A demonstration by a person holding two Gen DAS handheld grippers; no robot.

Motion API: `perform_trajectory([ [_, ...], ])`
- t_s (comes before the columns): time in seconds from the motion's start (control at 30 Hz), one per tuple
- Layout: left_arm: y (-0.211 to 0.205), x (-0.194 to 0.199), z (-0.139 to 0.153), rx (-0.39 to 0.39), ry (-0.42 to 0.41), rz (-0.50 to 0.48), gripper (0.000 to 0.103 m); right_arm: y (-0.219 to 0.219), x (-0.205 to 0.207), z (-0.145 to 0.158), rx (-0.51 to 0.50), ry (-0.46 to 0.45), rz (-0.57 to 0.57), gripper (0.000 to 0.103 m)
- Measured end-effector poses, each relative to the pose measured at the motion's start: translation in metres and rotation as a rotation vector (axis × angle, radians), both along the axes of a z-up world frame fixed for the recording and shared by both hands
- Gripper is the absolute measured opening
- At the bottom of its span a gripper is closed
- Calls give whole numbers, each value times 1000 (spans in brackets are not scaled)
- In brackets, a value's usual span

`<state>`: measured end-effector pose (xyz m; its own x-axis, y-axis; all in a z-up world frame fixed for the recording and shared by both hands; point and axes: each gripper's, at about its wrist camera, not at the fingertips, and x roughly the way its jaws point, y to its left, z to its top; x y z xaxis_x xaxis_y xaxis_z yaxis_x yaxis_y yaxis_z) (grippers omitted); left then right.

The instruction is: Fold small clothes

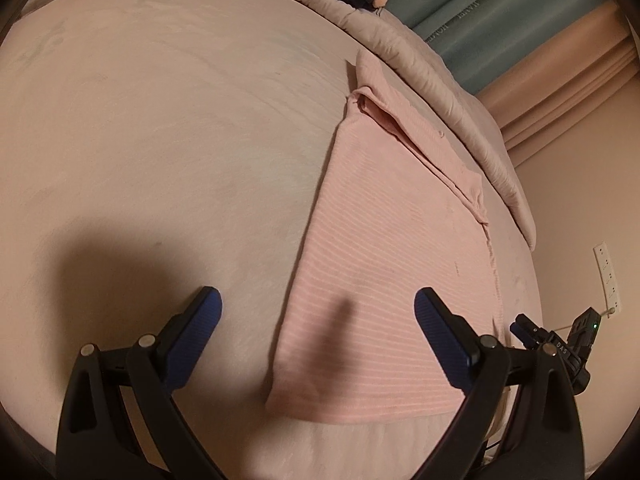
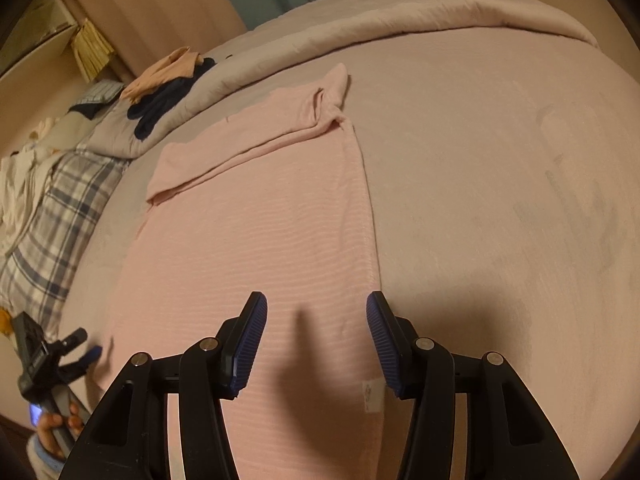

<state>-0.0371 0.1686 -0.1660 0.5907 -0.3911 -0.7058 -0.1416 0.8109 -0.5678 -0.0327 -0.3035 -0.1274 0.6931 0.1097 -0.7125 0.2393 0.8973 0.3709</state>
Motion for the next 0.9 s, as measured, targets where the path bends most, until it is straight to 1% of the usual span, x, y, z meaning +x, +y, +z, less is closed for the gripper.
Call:
perform_trajectory([
  [0.1, 7, -3, 1, -21, -2, 10, 97, -2, -3, 0, 5, -1, 5, 52],
  [0.3, 20, -11, 2, -80, 0, 15, 97, -10, -13, -4, 63, 5, 7, 52],
  [0.47, 23, -12, 1, -96, 11, 1, 98, -12, -19, -9, 116, 14, 31, 52],
  [0.63, 29, -13, 4, -93, 3, 17, 98, -11, -23, -12, 123, 30, 43, 52],
  [0.77, 33, -14, 1, -100, 7, 25, 98, -17, -28, -12, 125, 41, 37, 52],
  [0.9, 30, -11, -1, -106, 15, 9, 100, -22, -30, -17, 149, 58, 35, 52],
])
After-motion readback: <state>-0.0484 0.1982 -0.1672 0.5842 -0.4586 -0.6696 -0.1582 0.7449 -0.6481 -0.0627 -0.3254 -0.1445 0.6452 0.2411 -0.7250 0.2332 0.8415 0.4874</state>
